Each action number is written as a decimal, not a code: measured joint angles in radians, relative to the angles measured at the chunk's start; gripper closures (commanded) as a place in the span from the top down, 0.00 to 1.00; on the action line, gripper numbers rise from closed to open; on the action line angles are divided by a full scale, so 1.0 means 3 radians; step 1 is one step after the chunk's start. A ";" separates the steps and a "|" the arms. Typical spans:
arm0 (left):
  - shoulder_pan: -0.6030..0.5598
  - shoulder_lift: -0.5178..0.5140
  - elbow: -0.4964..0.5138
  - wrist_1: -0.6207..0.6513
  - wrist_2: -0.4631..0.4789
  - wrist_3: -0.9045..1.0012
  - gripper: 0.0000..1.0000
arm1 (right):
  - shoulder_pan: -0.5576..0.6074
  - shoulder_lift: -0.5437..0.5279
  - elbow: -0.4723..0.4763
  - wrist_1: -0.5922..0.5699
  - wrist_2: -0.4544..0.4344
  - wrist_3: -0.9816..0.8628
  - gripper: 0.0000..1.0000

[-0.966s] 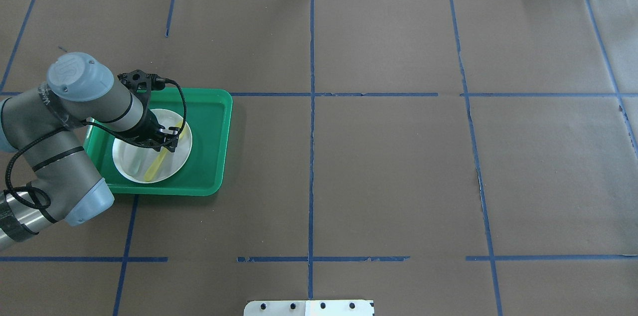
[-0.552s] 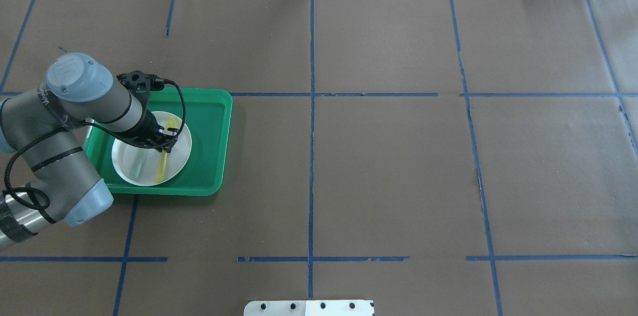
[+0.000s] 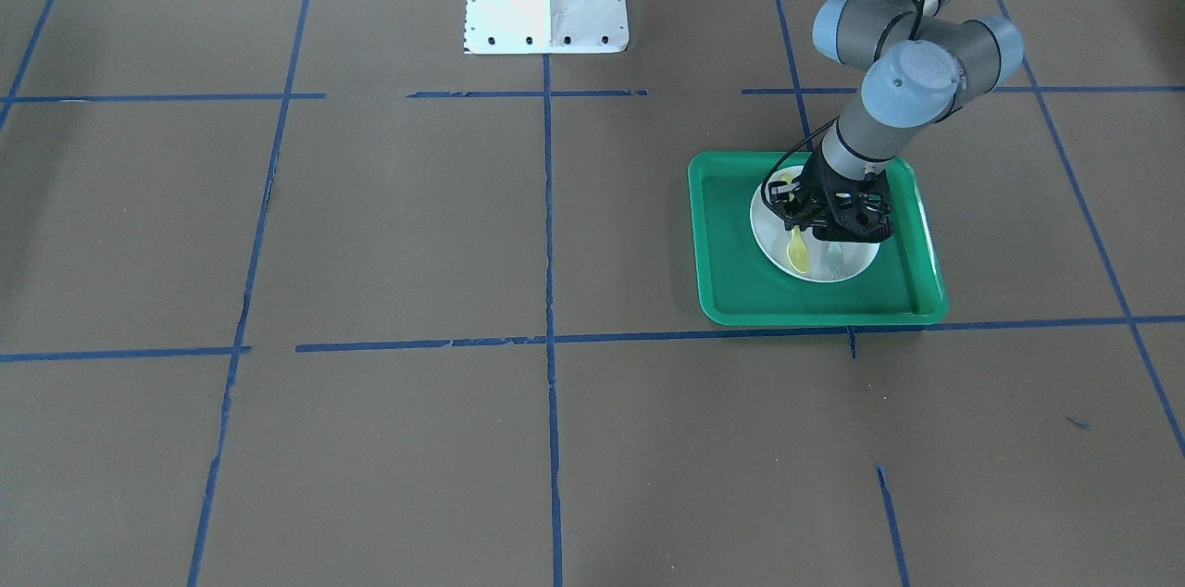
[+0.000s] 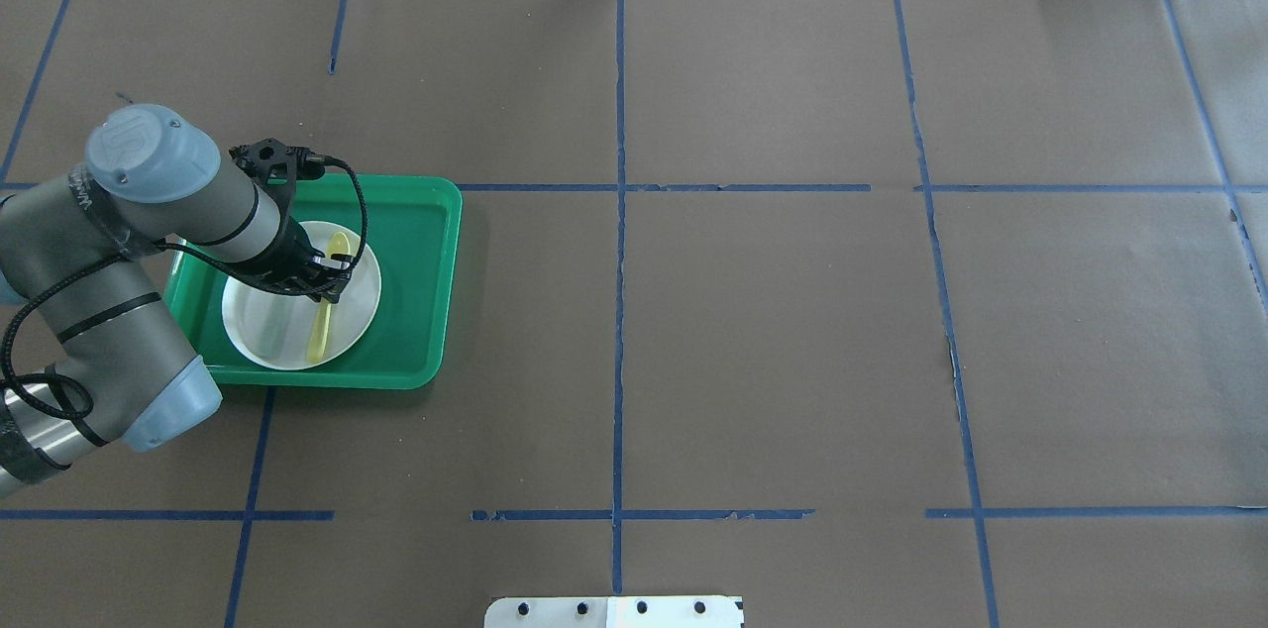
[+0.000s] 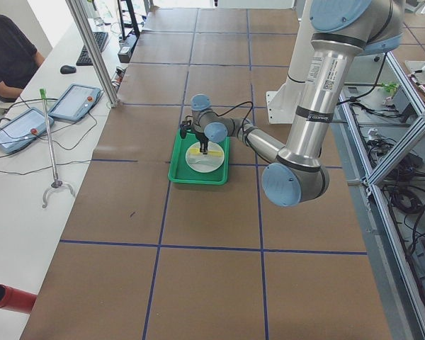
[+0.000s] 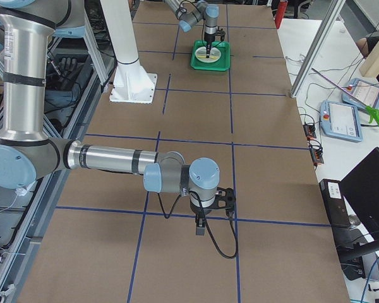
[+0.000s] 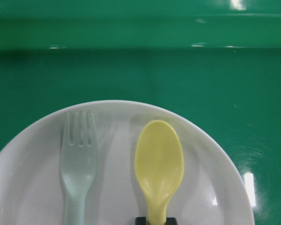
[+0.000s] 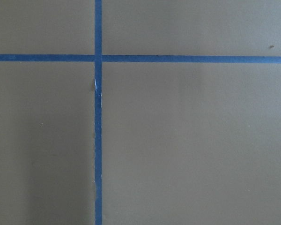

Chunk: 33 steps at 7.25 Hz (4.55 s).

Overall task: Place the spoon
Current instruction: 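Carry the yellow spoon off the plate and lower it onto the tray beside it, then open the left gripper and lift it away from the spoon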

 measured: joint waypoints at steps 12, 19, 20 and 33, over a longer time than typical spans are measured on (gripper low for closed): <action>0.0002 -0.0459 -0.0284 0.0726 -0.0032 -0.0277 0.04 | 0.0000 0.0000 0.0000 0.0000 0.0000 0.0000 1.00; 0.0121 -0.0543 0.0196 0.0254 -0.0031 -0.0358 0.83 | 0.0000 0.0000 0.0000 0.0000 0.0000 -0.0001 1.00; 0.0128 -0.0544 0.0197 0.0250 -0.0029 -0.0355 1.00 | 0.0000 0.0000 0.0000 0.0000 0.0000 0.0000 1.00; -0.1353 -0.0453 -0.1077 0.1583 -0.0016 0.1263 1.00 | 0.0000 0.0000 0.0000 0.0000 0.0000 -0.0003 1.00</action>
